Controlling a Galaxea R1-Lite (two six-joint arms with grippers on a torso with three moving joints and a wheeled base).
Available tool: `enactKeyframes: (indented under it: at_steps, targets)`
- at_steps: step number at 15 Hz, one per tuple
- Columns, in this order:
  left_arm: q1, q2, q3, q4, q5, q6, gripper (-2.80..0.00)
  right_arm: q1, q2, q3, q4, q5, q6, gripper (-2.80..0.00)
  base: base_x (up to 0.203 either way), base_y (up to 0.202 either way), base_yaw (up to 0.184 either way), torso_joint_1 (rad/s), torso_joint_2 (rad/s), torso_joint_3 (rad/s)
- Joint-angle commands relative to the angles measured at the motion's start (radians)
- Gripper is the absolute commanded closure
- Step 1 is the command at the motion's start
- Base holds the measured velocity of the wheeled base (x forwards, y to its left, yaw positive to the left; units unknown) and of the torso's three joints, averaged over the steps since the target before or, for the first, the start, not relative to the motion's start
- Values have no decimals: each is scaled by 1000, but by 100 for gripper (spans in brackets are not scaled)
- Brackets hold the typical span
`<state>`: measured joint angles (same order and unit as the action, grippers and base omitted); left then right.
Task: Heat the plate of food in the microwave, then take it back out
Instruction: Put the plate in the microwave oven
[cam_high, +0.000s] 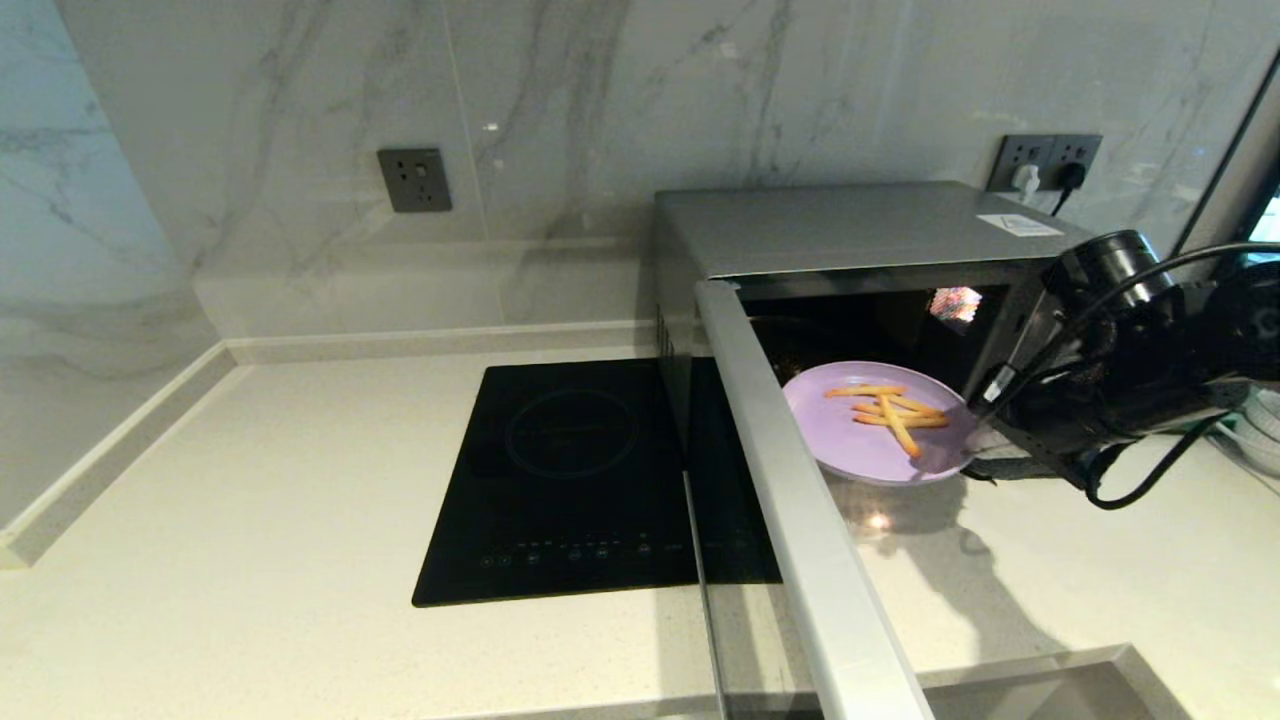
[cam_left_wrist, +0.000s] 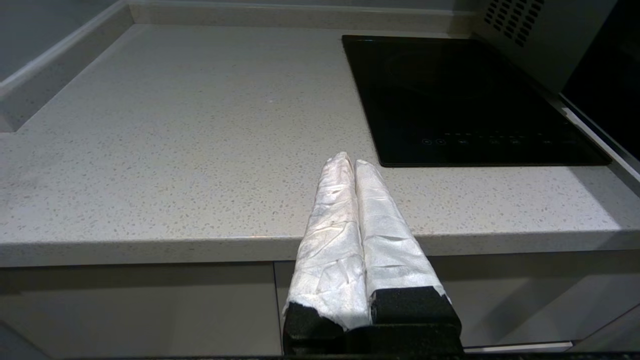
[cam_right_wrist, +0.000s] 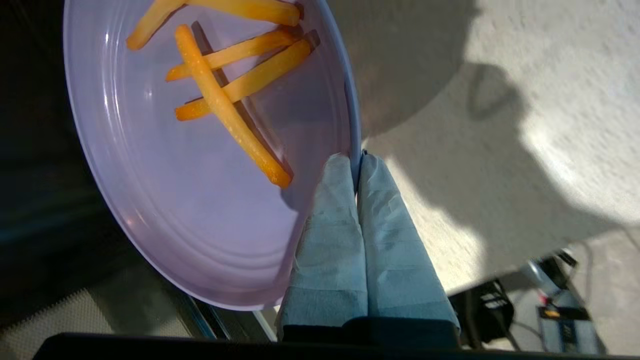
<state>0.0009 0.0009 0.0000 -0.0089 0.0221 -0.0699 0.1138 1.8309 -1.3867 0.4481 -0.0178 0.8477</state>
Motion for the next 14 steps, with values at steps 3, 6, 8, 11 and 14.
enactKeyframes:
  at_steps: [3,6,8,11,14]
  targets:
    - [1,1,0,0,1,-1,0,7,136,-174,4,-60,85,0,0,0,0,0,0,0]
    - [1,1,0,0,1,-1,0,25,201,-225,4,-70,109,0,0,0,0,0,0,0]
    - [1,1,0,0,1,-1,0,37,238,-259,3,-67,121,0,0,0,0,0,0,0]
    - [1,1,0,0,1,-1,0,44,293,-318,3,-63,133,0,0,0,0,0,0,0]
    - [1,1,0,0,1,-1,0,43,327,-362,1,-46,139,0,0,0,0,0,0,0]
